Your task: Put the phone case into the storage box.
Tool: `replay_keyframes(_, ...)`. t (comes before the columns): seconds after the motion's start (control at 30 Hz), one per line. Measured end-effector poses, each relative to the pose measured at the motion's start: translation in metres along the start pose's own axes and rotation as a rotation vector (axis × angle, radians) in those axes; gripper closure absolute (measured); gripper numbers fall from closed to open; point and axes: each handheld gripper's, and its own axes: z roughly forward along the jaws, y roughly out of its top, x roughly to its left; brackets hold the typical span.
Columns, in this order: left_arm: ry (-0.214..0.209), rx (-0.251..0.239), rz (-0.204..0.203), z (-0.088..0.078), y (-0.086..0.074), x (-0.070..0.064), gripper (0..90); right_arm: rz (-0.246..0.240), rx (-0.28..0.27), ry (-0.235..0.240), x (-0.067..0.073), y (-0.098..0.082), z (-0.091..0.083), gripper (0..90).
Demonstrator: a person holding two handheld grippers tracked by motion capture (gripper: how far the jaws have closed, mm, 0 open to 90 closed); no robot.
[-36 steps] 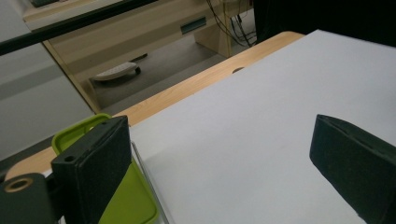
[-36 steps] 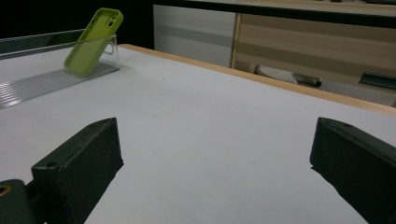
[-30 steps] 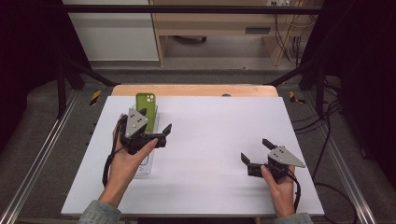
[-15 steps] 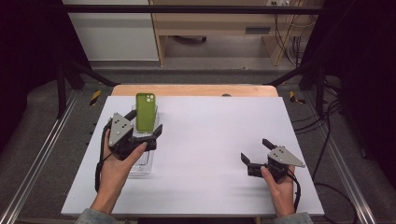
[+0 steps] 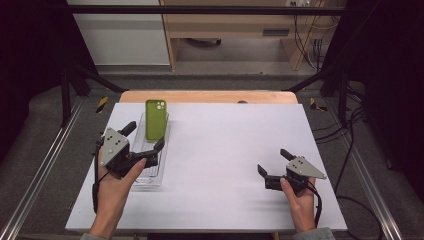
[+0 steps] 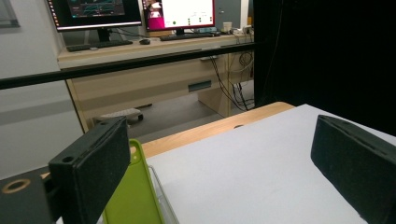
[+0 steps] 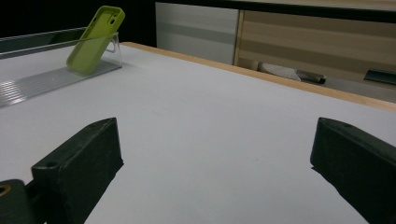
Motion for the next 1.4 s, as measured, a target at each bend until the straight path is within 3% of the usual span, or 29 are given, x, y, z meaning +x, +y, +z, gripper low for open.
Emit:
replay_keyframes(0.37,0.015,-0.036,-0.013,-0.019,-0.001,0.009,4.1,0.003,0.008,-0.005,0.001,-0.001,0.000,2.3)
replay_keyframes(0.57,0.016,-0.050,-0.032,-0.024,-0.007,0.014,4.0,0.006,0.014,-0.006,0.000,-0.002,0.000,2.7)
replay_keyframes(1.07,0.003,-0.061,-0.030,-0.040,-0.020,0.020,2.8,0.010,0.014,-0.007,0.001,-0.002,0.000,2.9)
replay_keyframes(1.4,0.021,-0.069,-0.042,-0.051,-0.033,0.034,2.8,0.019,-0.001,-0.009,0.001,-0.002,-0.005,2.3)
